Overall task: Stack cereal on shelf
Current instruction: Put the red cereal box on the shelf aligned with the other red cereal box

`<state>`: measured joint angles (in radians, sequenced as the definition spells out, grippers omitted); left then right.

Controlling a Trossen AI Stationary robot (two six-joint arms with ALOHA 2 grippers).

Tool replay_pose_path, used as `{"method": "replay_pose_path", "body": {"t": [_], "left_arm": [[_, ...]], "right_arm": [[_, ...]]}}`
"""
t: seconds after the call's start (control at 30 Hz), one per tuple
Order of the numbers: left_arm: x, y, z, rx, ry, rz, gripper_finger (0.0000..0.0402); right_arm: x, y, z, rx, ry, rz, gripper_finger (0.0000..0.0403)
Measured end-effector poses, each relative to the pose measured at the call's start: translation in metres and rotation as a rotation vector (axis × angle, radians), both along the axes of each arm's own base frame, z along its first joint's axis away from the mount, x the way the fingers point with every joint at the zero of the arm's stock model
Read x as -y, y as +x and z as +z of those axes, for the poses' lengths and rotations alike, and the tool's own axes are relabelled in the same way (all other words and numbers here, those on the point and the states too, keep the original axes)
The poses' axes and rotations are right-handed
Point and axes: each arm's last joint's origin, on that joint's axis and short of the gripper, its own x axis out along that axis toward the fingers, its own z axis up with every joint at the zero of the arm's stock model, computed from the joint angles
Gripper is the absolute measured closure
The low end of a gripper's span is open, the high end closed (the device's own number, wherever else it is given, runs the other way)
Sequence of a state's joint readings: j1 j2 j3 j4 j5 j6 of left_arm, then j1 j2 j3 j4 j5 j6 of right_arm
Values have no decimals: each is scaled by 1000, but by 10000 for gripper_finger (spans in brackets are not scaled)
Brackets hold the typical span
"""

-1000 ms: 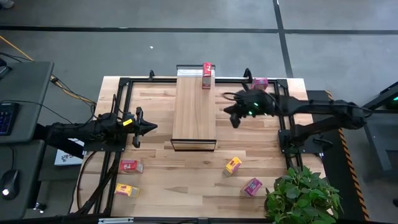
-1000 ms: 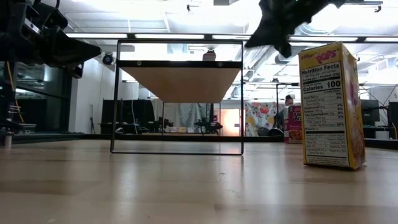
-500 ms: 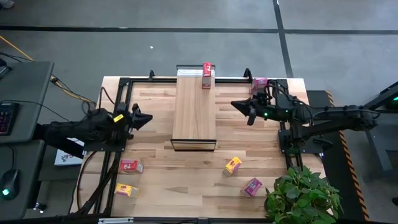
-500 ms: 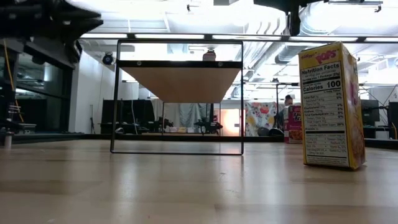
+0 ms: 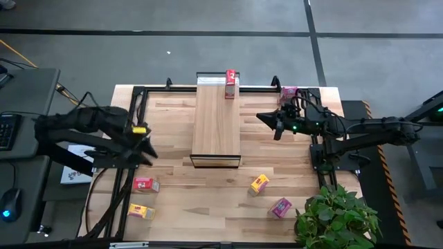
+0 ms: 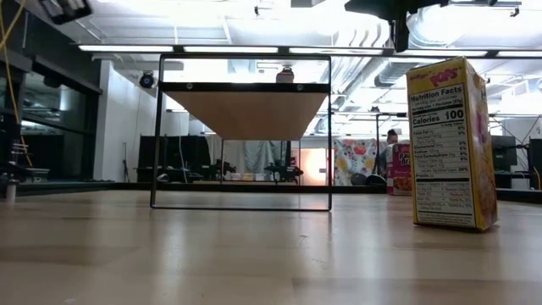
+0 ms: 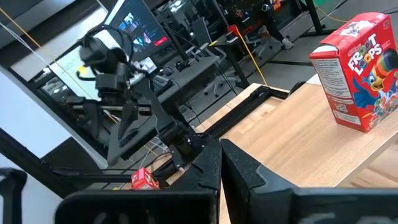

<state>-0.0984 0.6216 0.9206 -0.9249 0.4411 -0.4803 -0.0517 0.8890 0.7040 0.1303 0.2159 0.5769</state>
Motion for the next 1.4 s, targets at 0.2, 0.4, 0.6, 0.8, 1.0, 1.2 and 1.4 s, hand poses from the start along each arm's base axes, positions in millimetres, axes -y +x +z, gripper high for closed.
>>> {"method": "replay_pose_path", "body": {"t": [0.2, 0.4, 0.6, 0.8, 1.0, 1.2, 1.4], "left_arm": [[18, 0, -13, -246, 134, -87, 195], [41, 3, -25, -282, 255, -73, 198], [62, -2, -35, -301, 384, -56, 198], [82, -7, -44, -323, 502, -173, 198], [91, -4, -49, -360, 512, -203, 198], [96, -2, -53, -420, 485, -192, 198], [96, -1, -57, -488, 500, -147, 183]], "right_arm": [[0, 0, -2, -26, -6, 12, 403], [0, 0, -6, -64, -4, 15, 403], [0, -1, -10, -104, -2, 15, 403], [0, -1, -11, -115, -1, 15, 403], [0, -1, -11, -117, -1, 15, 403], [0, -1, -12, -129, 0, 14, 403], [0, -1, -12, -132, 0, 14, 403]]}}
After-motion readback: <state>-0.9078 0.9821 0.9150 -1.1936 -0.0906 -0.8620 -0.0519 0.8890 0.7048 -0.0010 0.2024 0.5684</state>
